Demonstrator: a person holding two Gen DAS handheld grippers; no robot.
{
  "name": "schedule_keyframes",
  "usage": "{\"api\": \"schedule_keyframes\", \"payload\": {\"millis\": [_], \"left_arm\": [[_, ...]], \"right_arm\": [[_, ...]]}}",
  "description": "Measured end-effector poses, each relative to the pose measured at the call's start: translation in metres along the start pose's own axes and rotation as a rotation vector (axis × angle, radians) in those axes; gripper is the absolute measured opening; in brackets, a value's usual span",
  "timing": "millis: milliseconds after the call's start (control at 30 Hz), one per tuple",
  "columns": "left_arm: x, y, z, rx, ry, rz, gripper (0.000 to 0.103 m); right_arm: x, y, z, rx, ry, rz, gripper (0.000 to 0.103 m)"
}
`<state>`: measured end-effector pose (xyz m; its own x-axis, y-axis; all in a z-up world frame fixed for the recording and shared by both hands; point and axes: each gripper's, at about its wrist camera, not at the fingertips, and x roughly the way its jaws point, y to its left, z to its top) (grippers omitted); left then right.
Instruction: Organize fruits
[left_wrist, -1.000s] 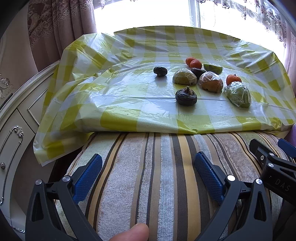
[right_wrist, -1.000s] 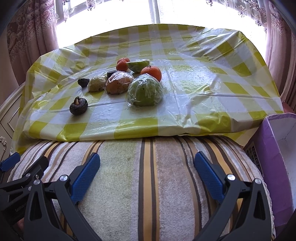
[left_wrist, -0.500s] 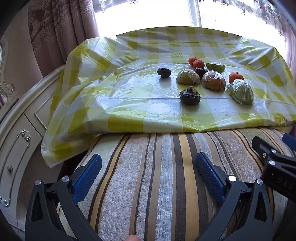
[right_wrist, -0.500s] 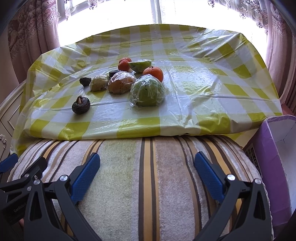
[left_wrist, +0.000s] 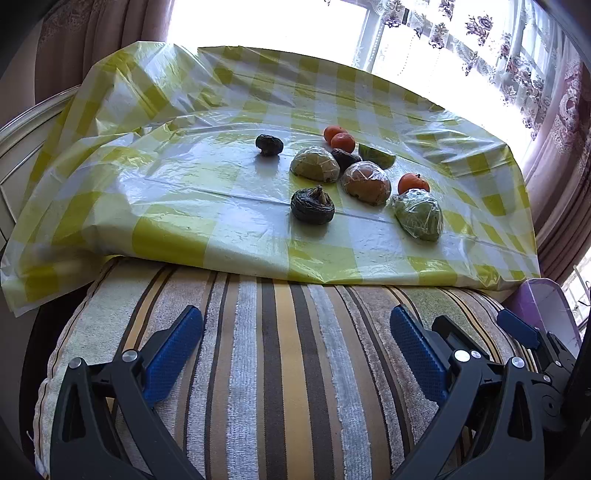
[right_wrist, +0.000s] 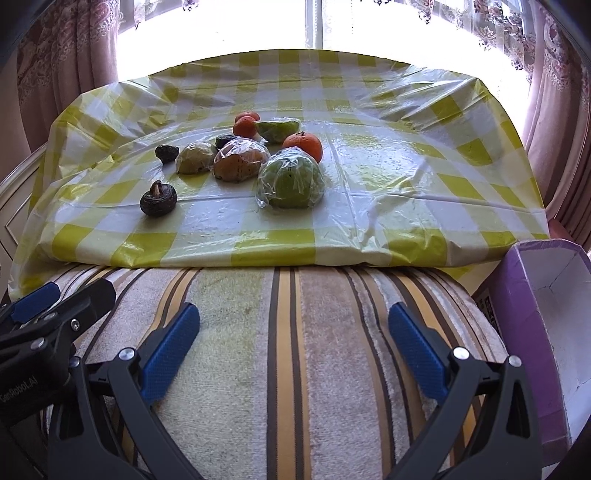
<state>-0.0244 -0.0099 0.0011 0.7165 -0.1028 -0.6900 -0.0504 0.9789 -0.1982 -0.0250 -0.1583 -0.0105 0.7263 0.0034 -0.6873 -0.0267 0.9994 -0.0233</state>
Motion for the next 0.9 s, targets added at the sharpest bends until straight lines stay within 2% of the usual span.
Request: {"api": "schedule_keyframes", "payload": {"millis": [900], "left_arm": [[0.0013,0.0039,0.0009,-0.017,-0.017,-0.039,0.098]], "right_arm": [[0.0029,-0.0051,0.0017,0.022,-0.014,0.021,0.102]]}}
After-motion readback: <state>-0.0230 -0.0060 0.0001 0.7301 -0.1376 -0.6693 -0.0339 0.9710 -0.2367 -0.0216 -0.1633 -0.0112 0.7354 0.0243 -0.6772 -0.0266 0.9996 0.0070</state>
